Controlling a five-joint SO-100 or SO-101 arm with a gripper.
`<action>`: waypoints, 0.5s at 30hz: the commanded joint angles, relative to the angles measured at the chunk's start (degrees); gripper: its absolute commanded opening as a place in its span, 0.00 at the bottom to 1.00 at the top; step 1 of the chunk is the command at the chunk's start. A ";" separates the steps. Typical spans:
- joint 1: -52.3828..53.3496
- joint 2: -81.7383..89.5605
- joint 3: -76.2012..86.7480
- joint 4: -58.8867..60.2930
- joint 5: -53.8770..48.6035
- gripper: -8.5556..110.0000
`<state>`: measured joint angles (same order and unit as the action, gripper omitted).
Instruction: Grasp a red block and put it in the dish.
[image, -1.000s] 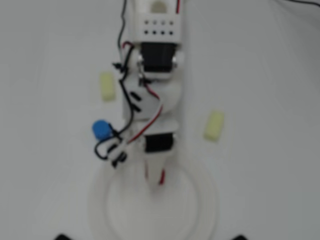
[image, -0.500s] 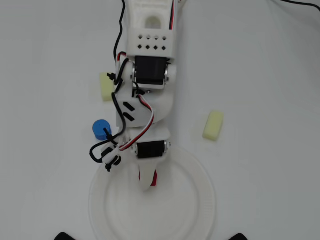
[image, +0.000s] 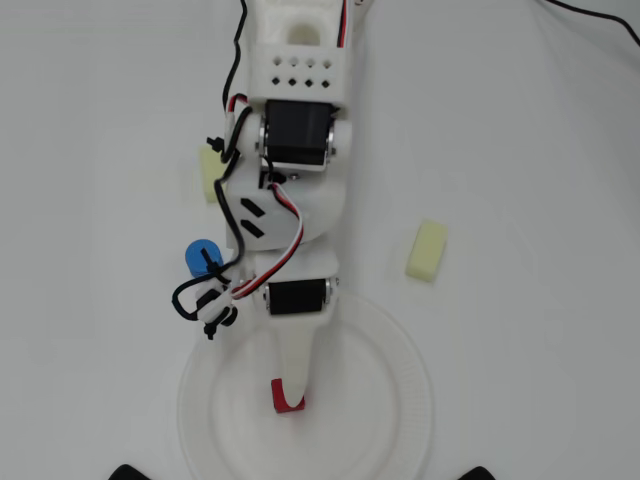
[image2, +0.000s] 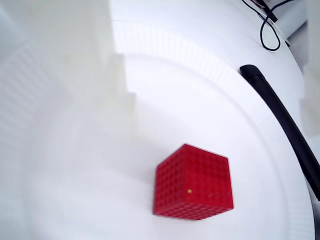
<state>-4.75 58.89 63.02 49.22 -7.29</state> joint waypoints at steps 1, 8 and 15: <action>0.44 3.87 -5.54 3.60 0.53 0.35; 0.70 18.54 -5.01 21.01 0.00 0.41; 1.76 47.46 18.37 25.58 -1.49 0.43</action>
<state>-3.69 94.13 72.60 74.27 -8.09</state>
